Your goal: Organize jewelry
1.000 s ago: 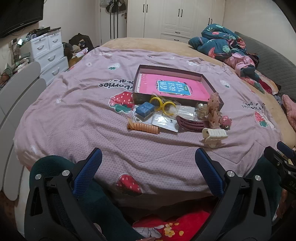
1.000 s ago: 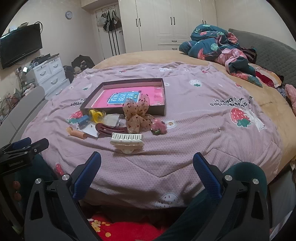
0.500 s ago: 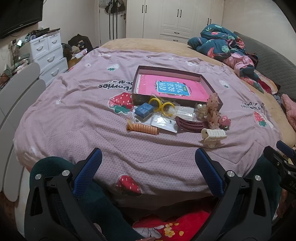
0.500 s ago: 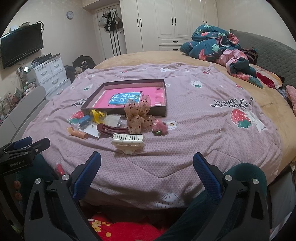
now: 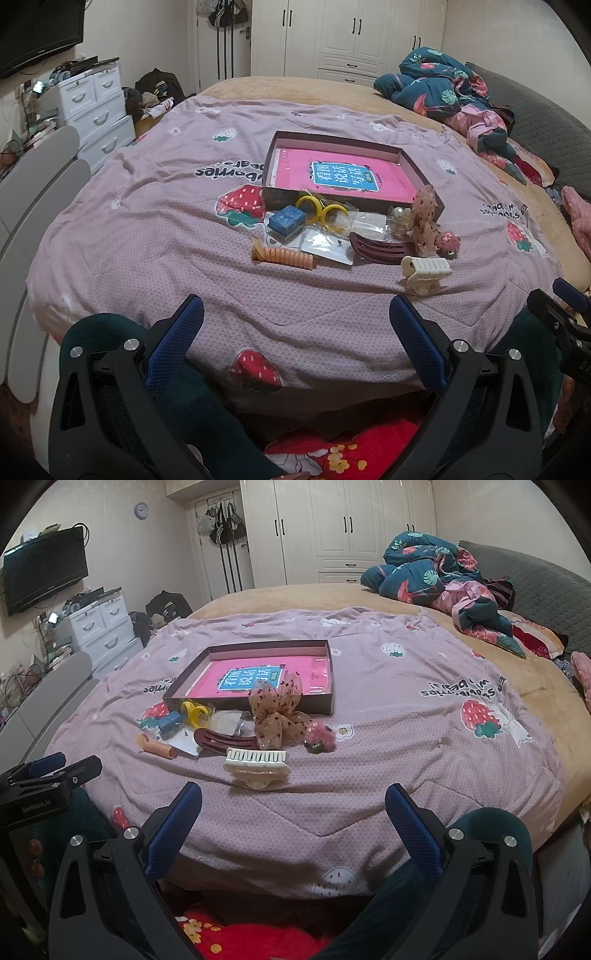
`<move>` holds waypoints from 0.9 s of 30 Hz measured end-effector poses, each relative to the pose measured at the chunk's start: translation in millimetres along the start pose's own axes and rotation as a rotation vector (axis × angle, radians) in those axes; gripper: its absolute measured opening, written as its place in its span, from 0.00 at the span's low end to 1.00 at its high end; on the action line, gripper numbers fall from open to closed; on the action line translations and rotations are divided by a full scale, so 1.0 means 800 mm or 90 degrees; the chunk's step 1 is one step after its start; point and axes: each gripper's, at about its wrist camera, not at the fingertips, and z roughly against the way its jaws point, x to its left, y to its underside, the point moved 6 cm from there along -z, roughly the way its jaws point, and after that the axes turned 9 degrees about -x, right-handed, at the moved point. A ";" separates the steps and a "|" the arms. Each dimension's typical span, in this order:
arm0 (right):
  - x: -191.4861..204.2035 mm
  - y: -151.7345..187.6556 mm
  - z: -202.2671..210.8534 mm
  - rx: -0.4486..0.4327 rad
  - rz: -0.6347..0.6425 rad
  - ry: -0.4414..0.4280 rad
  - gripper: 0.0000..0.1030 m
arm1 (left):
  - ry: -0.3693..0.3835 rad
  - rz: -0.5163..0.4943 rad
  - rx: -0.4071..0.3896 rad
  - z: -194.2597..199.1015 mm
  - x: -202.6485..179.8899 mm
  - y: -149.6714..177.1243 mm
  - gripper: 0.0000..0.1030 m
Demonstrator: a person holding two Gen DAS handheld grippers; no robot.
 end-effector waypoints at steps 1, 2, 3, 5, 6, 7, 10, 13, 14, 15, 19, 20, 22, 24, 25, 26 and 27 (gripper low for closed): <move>-0.001 0.000 0.000 0.000 0.000 -0.001 0.96 | 0.000 0.000 0.000 0.000 0.000 0.000 0.91; -0.001 0.000 0.000 -0.001 0.000 -0.001 0.96 | 0.001 0.000 0.000 0.000 0.000 0.000 0.91; -0.001 0.000 0.000 -0.001 0.000 -0.001 0.96 | 0.001 0.001 0.000 0.000 0.000 -0.001 0.91; -0.001 0.000 0.001 -0.002 0.001 -0.001 0.96 | 0.001 0.000 0.000 0.000 0.000 0.000 0.91; -0.002 0.000 0.001 -0.002 0.000 -0.002 0.96 | 0.002 0.000 0.001 0.000 -0.001 -0.001 0.91; -0.002 0.000 0.001 -0.002 0.000 -0.002 0.96 | 0.001 0.000 0.001 0.000 -0.001 0.000 0.91; -0.001 0.000 0.001 -0.002 -0.001 -0.002 0.96 | 0.000 -0.002 0.003 -0.001 -0.002 -0.001 0.91; -0.001 0.000 0.001 -0.002 0.000 -0.003 0.96 | 0.000 -0.002 0.003 -0.001 -0.003 -0.001 0.91; -0.001 -0.001 0.001 -0.003 0.000 -0.004 0.96 | 0.000 -0.003 0.003 -0.001 -0.003 -0.001 0.91; -0.001 -0.001 0.001 -0.005 0.000 -0.004 0.96 | 0.001 -0.002 0.003 -0.001 -0.002 -0.001 0.91; -0.001 -0.003 0.001 -0.006 -0.001 -0.011 0.96 | 0.004 -0.004 0.004 -0.002 -0.006 -0.002 0.91; -0.002 -0.003 0.001 -0.006 -0.002 -0.012 0.96 | 0.006 -0.006 0.004 -0.004 -0.008 -0.001 0.91; -0.003 -0.003 0.000 -0.006 -0.002 -0.012 0.96 | 0.013 -0.006 0.005 -0.007 -0.012 -0.002 0.91; -0.006 -0.004 0.000 -0.007 -0.005 -0.010 0.96 | 0.019 -0.009 0.007 -0.011 -0.018 -0.003 0.91; -0.007 -0.005 -0.001 -0.006 -0.006 -0.009 0.96 | 0.022 -0.011 0.008 -0.014 -0.020 -0.003 0.91; -0.009 -0.005 -0.002 -0.006 -0.008 -0.008 0.96 | 0.026 -0.013 0.009 -0.017 -0.022 -0.003 0.91; -0.011 -0.006 -0.003 -0.006 -0.008 -0.007 0.96 | 0.029 -0.014 0.012 -0.020 -0.026 -0.004 0.91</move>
